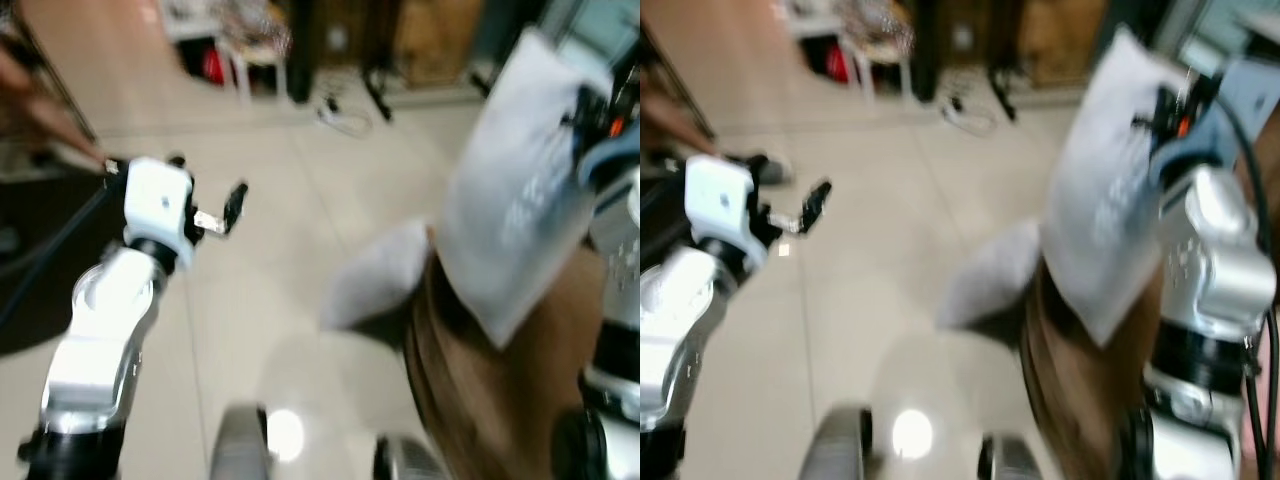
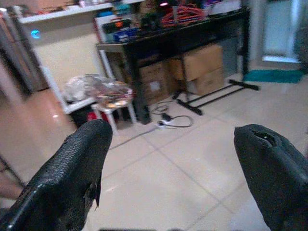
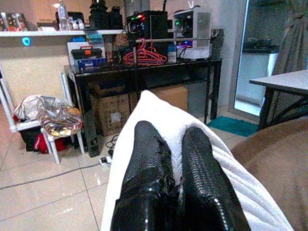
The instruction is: Move the pillow to the sofa from floor
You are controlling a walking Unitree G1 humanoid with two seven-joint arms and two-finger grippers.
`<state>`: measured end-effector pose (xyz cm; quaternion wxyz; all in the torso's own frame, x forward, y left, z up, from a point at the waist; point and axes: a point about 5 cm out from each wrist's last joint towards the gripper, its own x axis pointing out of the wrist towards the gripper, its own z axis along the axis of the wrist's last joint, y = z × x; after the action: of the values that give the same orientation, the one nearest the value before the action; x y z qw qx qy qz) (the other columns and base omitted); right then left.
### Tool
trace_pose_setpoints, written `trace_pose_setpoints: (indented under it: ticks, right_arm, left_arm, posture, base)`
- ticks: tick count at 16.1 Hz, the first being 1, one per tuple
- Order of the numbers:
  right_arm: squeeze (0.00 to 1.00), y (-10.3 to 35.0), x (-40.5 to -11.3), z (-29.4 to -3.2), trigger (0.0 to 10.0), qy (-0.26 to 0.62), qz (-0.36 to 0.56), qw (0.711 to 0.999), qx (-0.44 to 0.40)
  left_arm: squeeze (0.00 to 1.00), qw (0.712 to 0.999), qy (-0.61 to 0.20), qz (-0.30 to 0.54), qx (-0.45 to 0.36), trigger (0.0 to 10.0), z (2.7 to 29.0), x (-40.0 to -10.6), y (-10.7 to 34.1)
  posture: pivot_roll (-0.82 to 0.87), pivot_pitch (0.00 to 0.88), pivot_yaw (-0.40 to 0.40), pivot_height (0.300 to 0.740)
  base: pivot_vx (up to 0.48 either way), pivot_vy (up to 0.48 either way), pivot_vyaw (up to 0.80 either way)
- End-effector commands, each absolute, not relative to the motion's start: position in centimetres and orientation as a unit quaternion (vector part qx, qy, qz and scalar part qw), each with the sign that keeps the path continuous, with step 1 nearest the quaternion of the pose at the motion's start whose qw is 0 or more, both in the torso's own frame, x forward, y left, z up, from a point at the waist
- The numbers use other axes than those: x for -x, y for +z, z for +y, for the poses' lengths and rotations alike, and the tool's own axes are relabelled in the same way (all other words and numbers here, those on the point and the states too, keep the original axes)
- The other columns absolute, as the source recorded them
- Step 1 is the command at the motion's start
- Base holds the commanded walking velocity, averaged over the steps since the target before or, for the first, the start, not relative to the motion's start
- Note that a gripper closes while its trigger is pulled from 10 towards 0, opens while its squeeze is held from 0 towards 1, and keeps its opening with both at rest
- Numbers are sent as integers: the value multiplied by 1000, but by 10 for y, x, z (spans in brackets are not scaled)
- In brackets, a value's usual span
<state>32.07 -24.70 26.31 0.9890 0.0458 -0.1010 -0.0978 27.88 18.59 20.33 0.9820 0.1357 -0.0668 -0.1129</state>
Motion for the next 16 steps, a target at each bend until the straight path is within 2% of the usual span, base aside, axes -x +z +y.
trace_pose_setpoints:
  ticks: [1,4,10,16]
  right_arm:
    - [0,271,-317,-247,10000,-105,-131,985,-39]
    - [0,246,-313,-246,10000,-123,-91,988,-30]
    - [0,202,-289,-232,10000,-132,-27,990,-43]
    - [0,200,-282,-224,10000,-134,-30,989,-59]
  left_arm:
    - [0,981,-115,-65,-141,10000,186,-279,202]
    - [0,981,-114,-61,-146,10000,187,-281,199]
    - [0,982,-118,-31,-144,10000,184,-274,179]
    - [0,983,-119,-33,-139,10000,180,-275,174]
  posture:
    - [-16,0,-36,709]
    - [-20,0,-30,739]
    - [-21,0,-28,740]
    - [-38,0,-14,740]
  base:
    - [0,0,0]
    - [0,0,0]
    - [0,0,0]
    - [0,0,0]
